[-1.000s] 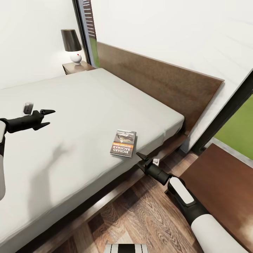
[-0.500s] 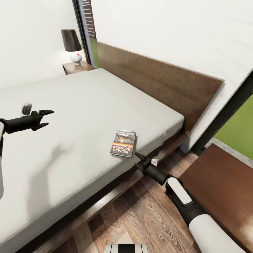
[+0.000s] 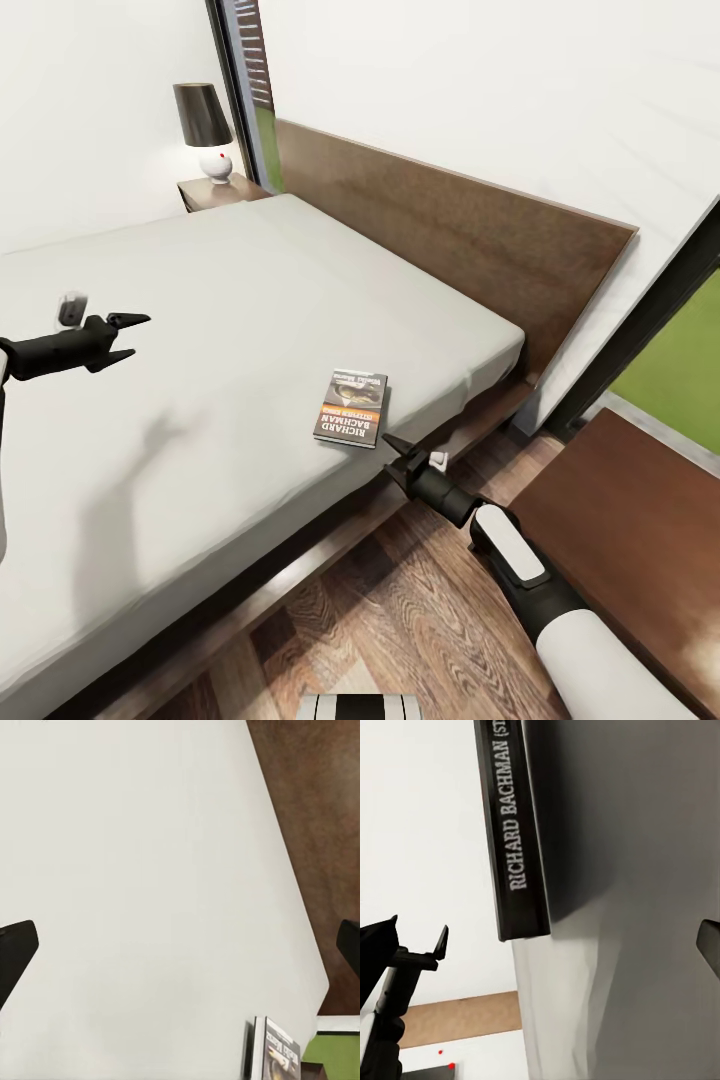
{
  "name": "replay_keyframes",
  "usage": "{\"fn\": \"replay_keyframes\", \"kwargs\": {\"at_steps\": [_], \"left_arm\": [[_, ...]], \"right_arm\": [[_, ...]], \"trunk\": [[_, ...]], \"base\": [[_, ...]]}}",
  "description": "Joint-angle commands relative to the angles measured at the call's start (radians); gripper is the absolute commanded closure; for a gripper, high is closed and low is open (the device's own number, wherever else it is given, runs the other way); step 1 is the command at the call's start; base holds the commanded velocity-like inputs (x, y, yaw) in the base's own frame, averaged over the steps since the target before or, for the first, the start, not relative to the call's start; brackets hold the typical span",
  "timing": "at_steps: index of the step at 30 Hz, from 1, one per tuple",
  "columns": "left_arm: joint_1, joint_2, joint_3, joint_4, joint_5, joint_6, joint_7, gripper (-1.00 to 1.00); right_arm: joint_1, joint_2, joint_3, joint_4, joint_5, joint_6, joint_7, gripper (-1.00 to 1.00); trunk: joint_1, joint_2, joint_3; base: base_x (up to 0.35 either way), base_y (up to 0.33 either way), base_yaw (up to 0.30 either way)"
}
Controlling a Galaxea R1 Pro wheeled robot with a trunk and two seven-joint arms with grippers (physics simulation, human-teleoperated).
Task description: In the bedroom, move the book from the bed onto either nightstand, and place the two sandals side by side next to the bed.
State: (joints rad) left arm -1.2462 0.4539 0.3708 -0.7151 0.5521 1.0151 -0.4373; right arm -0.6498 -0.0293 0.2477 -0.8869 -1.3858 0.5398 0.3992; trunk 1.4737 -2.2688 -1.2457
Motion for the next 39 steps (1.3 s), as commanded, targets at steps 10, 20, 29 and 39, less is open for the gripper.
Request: {"fn": "replay_keyframes", "kwargs": {"at_steps": [10, 20, 29, 39], "left_arm": [[-0.001, 0.0, 0.002, 0.003, -0.008, 0.005, -0.008, -1.0], [-0.001, -0.001, 0.002, 0.006, -0.008, 0.005, -0.008, -1.0], [-0.001, -0.001, 0.002, 0.007, -0.008, 0.005, -0.008, -1.0], [-0.001, -0.001, 0.001, 0.007, -0.008, 0.004, -0.009, -1.0]], "right_arm": [[-0.001, 0.0, 0.003, 0.0, -0.007, 0.002, 0.0, -1.0], [-0.001, 0.0, 0.005, -0.002, -0.007, 0.004, -0.001, -1.0], [-0.001, 0.0, 0.005, -0.018, -0.008, 0.007, -0.039, -1.0], [-0.005, 0.006, 0.005, -0.048, -0.008, 0.008, -0.097, -1.0]], "trunk": [[0.0, 0.0, -0.001], [0.0, 0.0, -0.001], [0.0, 0.0, -0.001], [0.0, 0.0, -0.001]], "base": [[0.0, 0.0, 0.0], [0.0, 0.0, 0.0], [0.0, 0.0, 0.0], [0.0, 0.0, 0.0]]}}
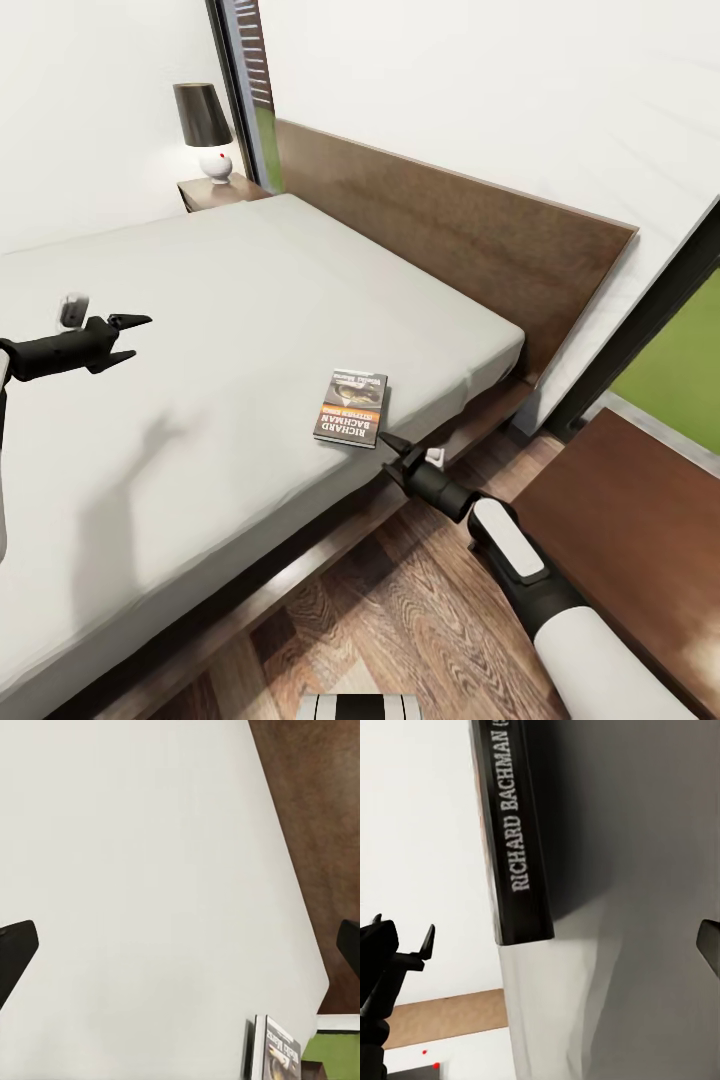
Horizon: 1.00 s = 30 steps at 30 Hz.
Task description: In the bedroom, move the book from the bed onto either nightstand, and place the two sandals side by side next to the bed.
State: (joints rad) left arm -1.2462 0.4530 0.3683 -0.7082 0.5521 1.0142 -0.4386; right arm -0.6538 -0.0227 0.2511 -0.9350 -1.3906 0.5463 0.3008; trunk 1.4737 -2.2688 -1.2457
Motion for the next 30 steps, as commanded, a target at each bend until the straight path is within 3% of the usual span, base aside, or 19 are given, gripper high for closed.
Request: {"fn": "replay_keyframes", "kwargs": {"at_steps": [1, 30], "left_arm": [[-0.001, 0.0, 0.003, 0.0, -0.007, 0.005, -0.008, -1.0], [-0.001, -0.006, 0.003, 0.001, -0.007, 0.004, -0.008, -1.0]], "right_arm": [[-0.001, 0.0, 0.002, -0.002, -0.004, 0.002, -0.003, -1.0], [-0.017, 0.013, 0.002, -0.016, -0.006, 0.003, -0.072, -1.0]], "trunk": [[0.0, 0.0, -0.001], [0.0, 0.0, -0.001]], "base": [[0.0, 0.0, 0.0], [0.0, 0.0, 0.0]]}}
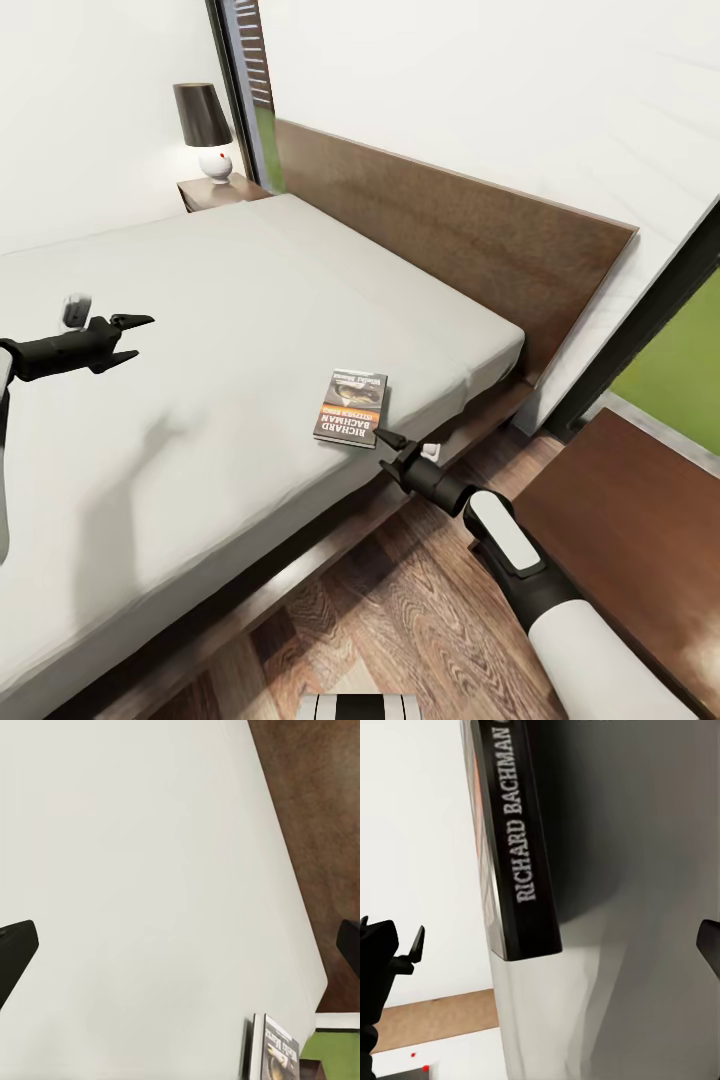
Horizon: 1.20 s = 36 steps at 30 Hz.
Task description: In the bedroom, move the book from the bed onto either nightstand, and place the two sandals side by side next to the bed.
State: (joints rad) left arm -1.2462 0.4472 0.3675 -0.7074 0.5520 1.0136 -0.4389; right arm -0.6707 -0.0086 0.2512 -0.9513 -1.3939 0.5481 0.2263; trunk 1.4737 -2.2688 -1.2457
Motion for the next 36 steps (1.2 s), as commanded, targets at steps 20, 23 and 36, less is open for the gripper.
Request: {"fn": "replay_keyframes", "kwargs": {"at_steps": [20, 23, 36], "left_arm": [[-0.001, -0.004, 0.003, 0.0, -0.007, 0.004, -0.008, -1.0], [-0.001, -0.004, 0.003, 0.0, -0.007, 0.003, -0.008, -1.0], [-0.001, -0.004, 0.002, 0.0, -0.007, 0.003, -0.008, -1.0]], "right_arm": [[-0.003, -0.001, 0.002, 0.0, -0.004, 0.001, -0.004, -1.0], [-0.003, -0.001, 0.002, 0.0, -0.004, 0.001, -0.005, -1.0], [-0.009, 0.001, 0.002, 0.0, -0.005, 0.0, -0.03, -1.0]], "trunk": [[0.0, 0.0, -0.001], [0.0, 0.0, -0.001], [0.0, 0.0, -0.001]], "base": [[0.0, 0.0, 0.0], [0.0, 0.0, 0.0], [0.0, 0.0, 0.0]]}}
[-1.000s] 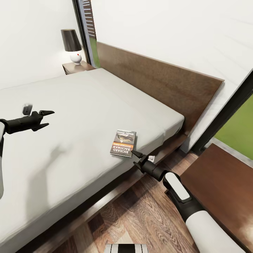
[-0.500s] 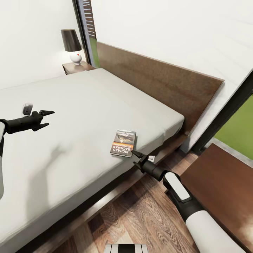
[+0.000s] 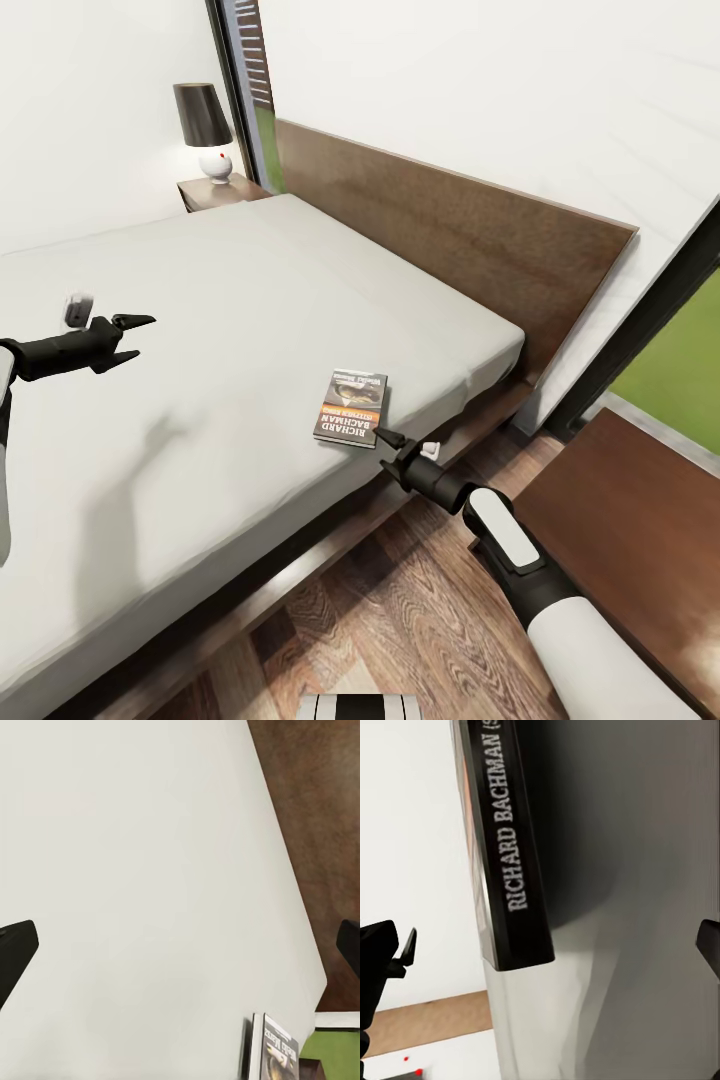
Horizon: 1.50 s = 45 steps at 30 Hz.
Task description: In the bedroom, move the book from the bed onto either nightstand, and place the two sandals side by side next to the bed.
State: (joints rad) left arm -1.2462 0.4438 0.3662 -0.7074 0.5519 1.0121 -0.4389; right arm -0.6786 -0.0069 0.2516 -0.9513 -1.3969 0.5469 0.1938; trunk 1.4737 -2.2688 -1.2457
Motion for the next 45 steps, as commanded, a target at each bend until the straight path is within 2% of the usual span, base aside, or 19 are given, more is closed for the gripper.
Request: {"fn": "replay_keyframes", "kwargs": {"at_steps": [1, 21, 45], "left_arm": [[-0.001, 0.0, 0.003, 0.0, -0.007, 0.005, -0.007, -1.0], [-0.001, -0.001, 0.003, 0.0, -0.007, 0.005, -0.007, -1.0], [0.0, -0.002, 0.003, 0.0, -0.007, 0.005, -0.007, -1.0]], "right_arm": [[-0.001, -0.001, 0.002, 0.0, -0.002, 0.001, 0.0, -1.0], [-0.007, 0.036, 0.002, 0.0, -0.002, 0.001, -0.038, -1.0], [-0.01, 0.042, 0.002, 0.0, -0.002, 0.002, -0.042, -1.0]], "trunk": [[0.0, 0.0, -0.001], [0.0, 0.0, -0.001], [0.0, 0.0, -0.001]], "base": [[0.0, 0.0, 0.0], [0.0, 0.0, 0.0], [0.0, 0.0, 0.0]]}}
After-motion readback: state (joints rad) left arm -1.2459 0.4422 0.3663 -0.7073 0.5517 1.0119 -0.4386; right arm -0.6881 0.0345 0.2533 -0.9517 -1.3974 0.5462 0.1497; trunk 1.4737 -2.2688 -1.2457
